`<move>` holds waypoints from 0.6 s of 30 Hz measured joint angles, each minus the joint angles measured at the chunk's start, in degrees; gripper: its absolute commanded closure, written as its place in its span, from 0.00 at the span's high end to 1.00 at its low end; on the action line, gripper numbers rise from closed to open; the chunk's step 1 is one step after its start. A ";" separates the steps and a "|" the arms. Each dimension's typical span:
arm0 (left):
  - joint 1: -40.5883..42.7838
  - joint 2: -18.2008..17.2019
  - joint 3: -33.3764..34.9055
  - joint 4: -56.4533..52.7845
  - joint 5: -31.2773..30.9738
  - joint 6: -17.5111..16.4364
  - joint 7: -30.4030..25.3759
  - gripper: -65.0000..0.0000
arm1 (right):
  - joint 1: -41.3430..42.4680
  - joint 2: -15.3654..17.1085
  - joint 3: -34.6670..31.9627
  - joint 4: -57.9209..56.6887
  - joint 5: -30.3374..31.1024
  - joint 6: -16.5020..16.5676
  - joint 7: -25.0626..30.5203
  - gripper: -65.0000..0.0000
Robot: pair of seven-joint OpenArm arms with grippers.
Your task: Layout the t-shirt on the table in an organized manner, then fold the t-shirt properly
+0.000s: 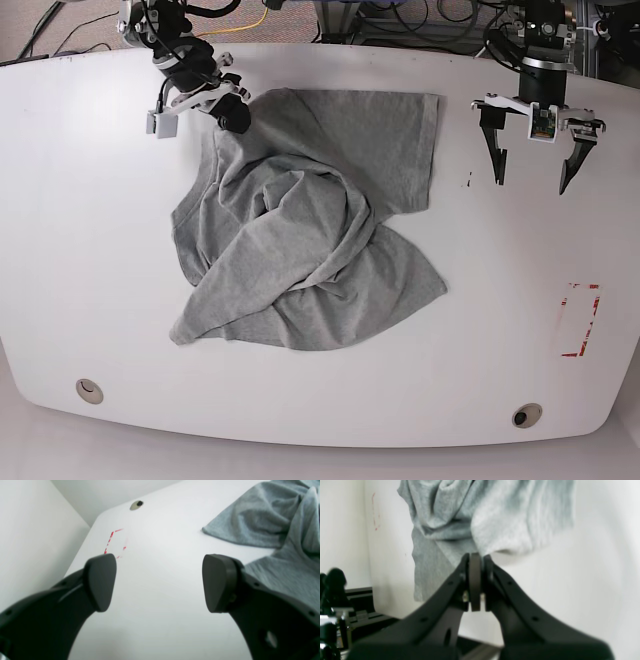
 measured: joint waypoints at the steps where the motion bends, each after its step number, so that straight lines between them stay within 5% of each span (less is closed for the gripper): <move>1: -0.17 -0.04 0.11 0.00 0.00 0.02 0.00 0.78 | -0.63 0.00 0.50 0.02 0.31 0.11 -0.35 0.00; 18: -7.39 0.09 3.34 -0.17 -0.02 0.02 9.03 0.78 | -0.46 7.06 10.64 -0.31 12.72 -0.31 -0.76 0.00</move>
